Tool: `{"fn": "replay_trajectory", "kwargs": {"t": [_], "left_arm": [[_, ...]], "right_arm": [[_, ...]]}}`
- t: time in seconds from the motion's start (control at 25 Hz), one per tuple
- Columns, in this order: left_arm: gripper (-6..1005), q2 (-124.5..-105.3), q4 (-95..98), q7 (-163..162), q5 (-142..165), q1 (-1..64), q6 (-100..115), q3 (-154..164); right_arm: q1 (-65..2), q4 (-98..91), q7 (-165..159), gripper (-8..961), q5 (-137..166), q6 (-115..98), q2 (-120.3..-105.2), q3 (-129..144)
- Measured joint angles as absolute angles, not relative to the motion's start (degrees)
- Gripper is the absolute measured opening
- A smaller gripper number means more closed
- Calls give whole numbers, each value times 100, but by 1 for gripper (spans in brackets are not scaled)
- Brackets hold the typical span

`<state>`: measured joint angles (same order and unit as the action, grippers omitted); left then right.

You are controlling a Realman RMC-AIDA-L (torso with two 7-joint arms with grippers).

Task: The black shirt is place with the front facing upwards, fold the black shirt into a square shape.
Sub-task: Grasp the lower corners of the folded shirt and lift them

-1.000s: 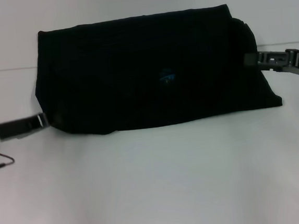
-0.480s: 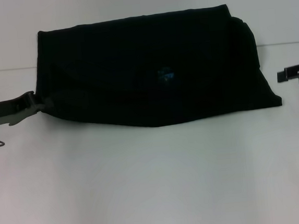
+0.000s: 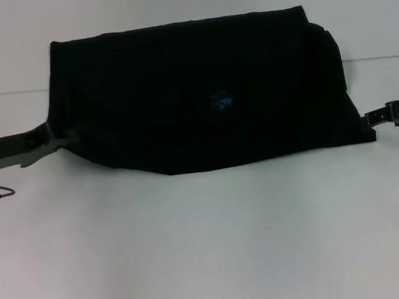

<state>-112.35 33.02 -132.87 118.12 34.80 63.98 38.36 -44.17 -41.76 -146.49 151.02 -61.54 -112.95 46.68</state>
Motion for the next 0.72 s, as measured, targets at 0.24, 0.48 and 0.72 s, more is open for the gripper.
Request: {"fn": "replay_trajectory", "kwargs": {"t": [0.24, 0.48, 0.72], "left_arm": [[0, -11258, 3327, -13284, 11812, 3493, 6395, 3840], [0, -11269, 3362, -13300, 11810, 3471, 6392, 3819], [-1, -11268, 3376, -13296, 11803, 3459, 6393, 3762]], "right_arm": [[-4490, -3811, -14643, 740, 15109, -5517, -11397, 4909], [-4551, -3738, -14642, 738, 15101, -5305, -11500, 4964], [-4755, -3358, -14683, 736, 15212, -5278, -11439, 4995]]}}
